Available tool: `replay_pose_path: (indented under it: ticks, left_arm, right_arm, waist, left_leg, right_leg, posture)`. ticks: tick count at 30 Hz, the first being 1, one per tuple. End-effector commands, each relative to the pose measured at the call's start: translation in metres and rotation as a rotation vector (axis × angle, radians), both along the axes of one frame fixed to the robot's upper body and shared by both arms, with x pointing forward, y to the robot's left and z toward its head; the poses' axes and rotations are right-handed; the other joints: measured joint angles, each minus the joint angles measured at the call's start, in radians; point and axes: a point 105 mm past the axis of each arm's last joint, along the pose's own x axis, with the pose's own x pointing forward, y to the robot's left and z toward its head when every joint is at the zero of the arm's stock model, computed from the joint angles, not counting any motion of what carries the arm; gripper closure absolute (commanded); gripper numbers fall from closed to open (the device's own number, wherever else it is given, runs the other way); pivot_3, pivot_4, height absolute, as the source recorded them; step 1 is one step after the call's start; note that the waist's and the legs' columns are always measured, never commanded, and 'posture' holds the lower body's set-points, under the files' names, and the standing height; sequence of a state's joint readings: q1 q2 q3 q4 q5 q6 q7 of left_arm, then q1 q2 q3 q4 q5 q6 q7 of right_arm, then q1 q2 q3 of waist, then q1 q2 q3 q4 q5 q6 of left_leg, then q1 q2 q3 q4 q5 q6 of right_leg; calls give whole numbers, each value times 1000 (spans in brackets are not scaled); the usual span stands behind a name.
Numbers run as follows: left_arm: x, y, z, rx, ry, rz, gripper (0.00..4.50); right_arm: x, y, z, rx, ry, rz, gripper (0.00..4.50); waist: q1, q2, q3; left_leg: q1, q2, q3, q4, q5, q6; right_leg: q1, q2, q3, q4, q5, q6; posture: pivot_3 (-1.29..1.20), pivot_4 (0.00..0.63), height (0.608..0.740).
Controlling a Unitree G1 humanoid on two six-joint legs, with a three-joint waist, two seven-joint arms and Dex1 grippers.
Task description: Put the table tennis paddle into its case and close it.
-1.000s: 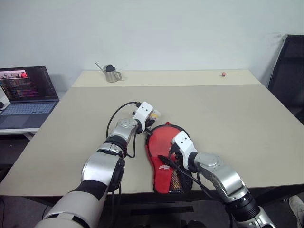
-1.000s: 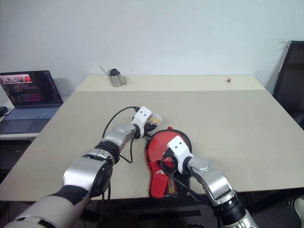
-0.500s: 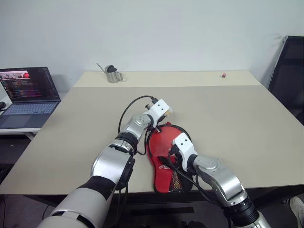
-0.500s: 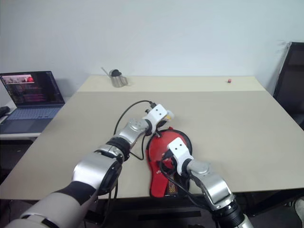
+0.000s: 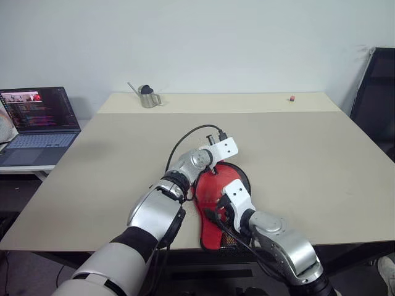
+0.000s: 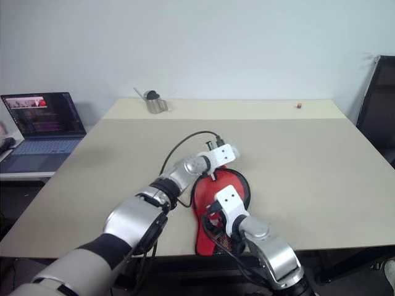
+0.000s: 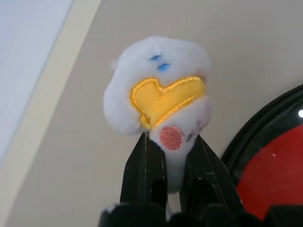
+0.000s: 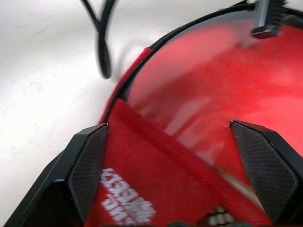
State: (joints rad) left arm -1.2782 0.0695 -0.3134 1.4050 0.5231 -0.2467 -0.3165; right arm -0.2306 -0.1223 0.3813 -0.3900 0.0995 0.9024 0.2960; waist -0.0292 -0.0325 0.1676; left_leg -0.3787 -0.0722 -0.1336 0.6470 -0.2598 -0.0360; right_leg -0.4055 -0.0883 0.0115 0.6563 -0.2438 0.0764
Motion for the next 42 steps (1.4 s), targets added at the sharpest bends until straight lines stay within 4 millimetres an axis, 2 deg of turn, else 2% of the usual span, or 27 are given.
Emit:
replay_pose_path:
  ticks: [1,8,10,15,18,23,26,28,36,39,42]
  left_arm:
    - [-3,-30,37,30,-167,-104,4445]
    - [-8,-50,48,92,-273,-155,4445]
    - [-12,-61,50,113,-302,-191,4446]
    - [-23,-82,47,122,-319,-260,4446]
    - [-30,-90,37,133,-294,-302,4446]
    - [-34,-89,22,153,-237,-317,4446]
    - [-33,-81,10,189,-182,-309,4446]
    - [-31,-77,9,172,-160,-291,4446]
    - [-21,-61,14,124,-118,-228,1600]
    - [-7,-37,25,42,-79,-112,502]
    - [2,-18,37,-15,-78,-50,502]
  right_arm:
    - [-21,1,-42,-61,192,8,0]
    - [-31,2,-43,-46,216,-17,0]
    - [-34,2,-44,-45,222,-21,0]
    - [-36,1,-44,-47,224,-34,0]
    - [-35,0,-43,-47,221,-39,0]
    - [-33,1,-43,-48,220,-41,0]
    - [-32,1,-43,-50,218,-38,0]
    - [-32,1,-44,-50,217,-35,0]
    - [-28,3,-43,-55,211,-15,0]
    - [-22,3,-42,-62,202,-1,0]
    - [-16,2,-41,-68,192,10,0]
  waist:
    - [0,0,0]
    - [1,0,0]
    - [2,0,0]
    - [3,0,0]
    - [3,0,0]
    - [3,0,0]
    - [2,0,0]
    - [0,0,0]
    - [-3,1,-1]
    - [-5,1,-1]
    - [-15,2,-2]
  left_leg:
    - [0,0,0,0,0,0]
    - [0,-1,0,0,0,0]
    - [0,-1,0,0,0,0]
    - [-1,-2,-1,0,0,0]
    - [-1,-2,-1,0,0,0]
    - [-1,-2,0,0,0,0]
    - [-1,-2,0,0,0,0]
    - [-1,-2,0,0,0,0]
    - [1,-1,-1,0,0,0]
    - [3,-1,0,0,0,0]
    - [5,0,0,-1,0,1]
  right_leg:
    - [0,0,0,0,0,0]
    - [0,-1,0,0,-1,2]
    - [0,-1,0,0,-2,3]
    - [0,-2,0,0,-3,5]
    - [0,-2,0,0,-3,5]
    - [0,-2,0,0,-3,5]
    - [0,-2,0,0,-3,5]
    - [0,-2,0,0,-3,5]
    - [0,-2,1,1,-3,5]
    - [1,-2,1,2,-3,5]
    - [2,-1,2,4,-3,5]
  posture:
    - [0,150,740]
    - [0,150,740]
    - [0,150,740]
    - [0,150,740]
    - [0,150,740]
    - [0,150,740]
    - [0,150,740]
    - [0,150,740]
    - [0,150,740]
    - [0,150,740]
    - [0,150,740]
